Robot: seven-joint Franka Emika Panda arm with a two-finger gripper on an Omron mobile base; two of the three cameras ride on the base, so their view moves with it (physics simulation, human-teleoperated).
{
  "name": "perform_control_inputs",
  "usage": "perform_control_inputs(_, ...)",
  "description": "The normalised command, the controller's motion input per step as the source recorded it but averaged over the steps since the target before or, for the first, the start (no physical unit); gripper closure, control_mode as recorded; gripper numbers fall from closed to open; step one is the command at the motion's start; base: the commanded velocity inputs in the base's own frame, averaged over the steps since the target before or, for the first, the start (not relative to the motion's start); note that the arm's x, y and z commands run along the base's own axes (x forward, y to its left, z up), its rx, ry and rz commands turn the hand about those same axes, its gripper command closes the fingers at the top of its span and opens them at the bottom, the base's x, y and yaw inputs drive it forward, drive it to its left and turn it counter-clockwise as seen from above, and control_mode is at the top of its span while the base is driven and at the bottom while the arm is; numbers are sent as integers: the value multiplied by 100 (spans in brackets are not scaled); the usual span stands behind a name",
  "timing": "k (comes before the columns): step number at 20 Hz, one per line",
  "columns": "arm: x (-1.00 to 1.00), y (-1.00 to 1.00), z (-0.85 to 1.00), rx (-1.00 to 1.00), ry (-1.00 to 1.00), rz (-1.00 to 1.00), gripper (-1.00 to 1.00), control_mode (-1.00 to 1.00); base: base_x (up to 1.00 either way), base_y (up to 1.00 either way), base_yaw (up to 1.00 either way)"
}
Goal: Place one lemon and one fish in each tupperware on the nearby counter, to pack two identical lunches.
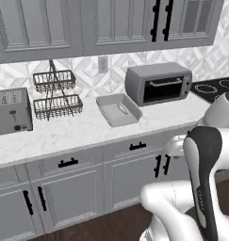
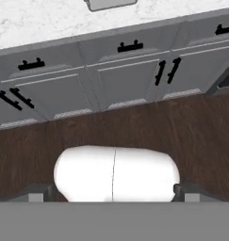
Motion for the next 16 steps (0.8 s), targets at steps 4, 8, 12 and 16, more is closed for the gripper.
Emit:
perform_control_inputs(4, 0, 0, 0, 0, 0, 0, -100, 100, -48, 0, 82)
perform_control_inputs(8, 0, 0, 0, 0, 0, 0, -100, 100, -2, 15, 94)
perform_control_inputs(12, 0, 0, 0, 0, 0, 0, -100, 100, 0, 33, 93)
perform_control_inputs(16, 0, 0, 0, 0, 0, 0, -100, 100, 0, 41, 89)
